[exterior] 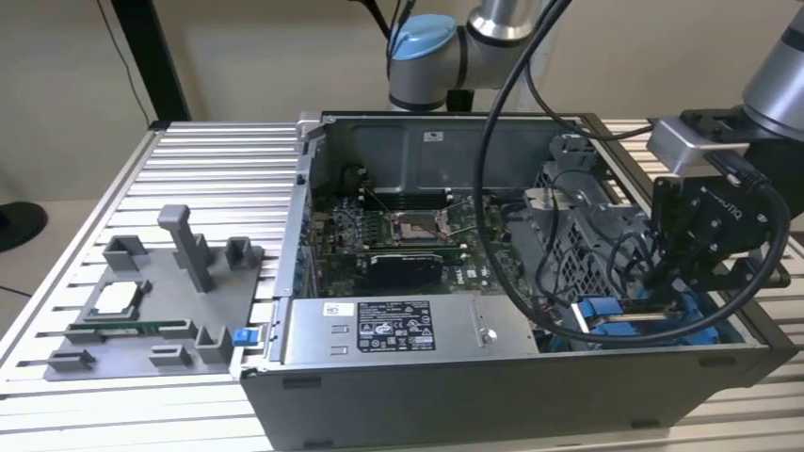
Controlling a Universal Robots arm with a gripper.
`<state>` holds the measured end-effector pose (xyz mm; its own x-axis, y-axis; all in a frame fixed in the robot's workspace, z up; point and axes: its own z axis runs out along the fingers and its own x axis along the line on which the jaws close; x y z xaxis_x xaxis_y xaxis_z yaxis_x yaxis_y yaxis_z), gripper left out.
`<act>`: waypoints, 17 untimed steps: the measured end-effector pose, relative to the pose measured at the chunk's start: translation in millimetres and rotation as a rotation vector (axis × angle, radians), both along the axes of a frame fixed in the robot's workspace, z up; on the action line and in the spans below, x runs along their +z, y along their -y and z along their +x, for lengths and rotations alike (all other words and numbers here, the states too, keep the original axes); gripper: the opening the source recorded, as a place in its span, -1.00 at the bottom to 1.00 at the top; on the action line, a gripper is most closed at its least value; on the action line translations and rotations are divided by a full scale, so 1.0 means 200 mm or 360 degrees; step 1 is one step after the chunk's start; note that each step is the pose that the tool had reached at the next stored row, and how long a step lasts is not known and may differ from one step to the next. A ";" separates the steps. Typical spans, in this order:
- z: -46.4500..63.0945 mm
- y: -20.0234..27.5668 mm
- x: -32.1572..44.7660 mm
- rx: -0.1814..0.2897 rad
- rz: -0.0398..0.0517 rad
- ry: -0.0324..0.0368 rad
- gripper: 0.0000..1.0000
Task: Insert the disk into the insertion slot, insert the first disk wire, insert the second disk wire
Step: 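Insert the first disk wire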
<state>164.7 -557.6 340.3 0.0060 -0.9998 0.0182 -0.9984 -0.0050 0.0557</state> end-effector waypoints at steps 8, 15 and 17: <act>0.00 0.000 -0.013 0.0008 0.0000 0.0000 -1.00; 0.01 0.000 -0.059 0.0008 0.0000 0.0000 -1.00; 0.01 0.000 -0.062 0.0008 0.0001 0.0000 1.00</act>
<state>166.2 -557.6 327.9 0.0110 -0.9998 0.0173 -0.9984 -0.0100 0.0557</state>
